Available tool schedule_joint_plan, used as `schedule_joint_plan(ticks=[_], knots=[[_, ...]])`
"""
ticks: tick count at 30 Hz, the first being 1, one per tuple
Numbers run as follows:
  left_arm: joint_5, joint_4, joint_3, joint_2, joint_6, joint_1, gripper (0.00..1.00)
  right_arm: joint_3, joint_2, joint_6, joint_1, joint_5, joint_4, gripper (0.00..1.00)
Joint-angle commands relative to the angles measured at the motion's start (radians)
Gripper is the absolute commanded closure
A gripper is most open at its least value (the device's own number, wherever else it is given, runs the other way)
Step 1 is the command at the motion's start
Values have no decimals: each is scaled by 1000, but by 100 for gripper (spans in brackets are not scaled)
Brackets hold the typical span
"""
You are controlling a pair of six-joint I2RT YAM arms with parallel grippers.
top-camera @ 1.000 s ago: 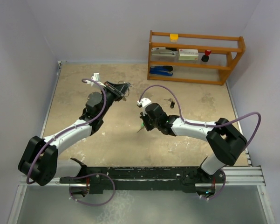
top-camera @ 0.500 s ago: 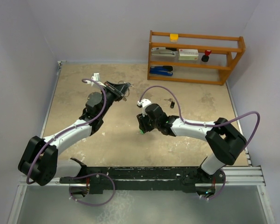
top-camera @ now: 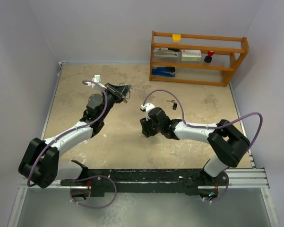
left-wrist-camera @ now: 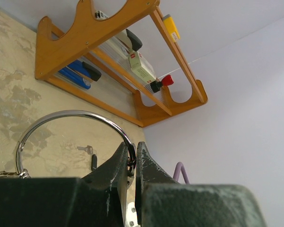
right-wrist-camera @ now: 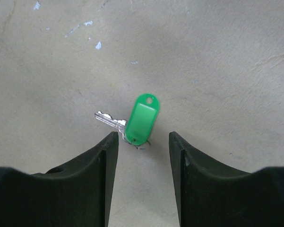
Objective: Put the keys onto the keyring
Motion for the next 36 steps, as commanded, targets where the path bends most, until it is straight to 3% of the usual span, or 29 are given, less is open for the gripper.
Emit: schedule_joint_plan(ticks=[1, 17, 27, 36], knots=[[13, 59, 5, -22, 21, 9, 100, -24, -26, 39, -4, -18, 13, 50], [18, 67, 0, -19, 19, 11, 100, -124, -103, -44, -2, 86, 74, 47], [20, 66, -4, -20, 19, 19, 100, -192, -98, -201, -3, 35, 213, 47], [24, 75, -6, -14, 13, 19, 100, -160, -62, -319, -3, -68, 211, 50]])
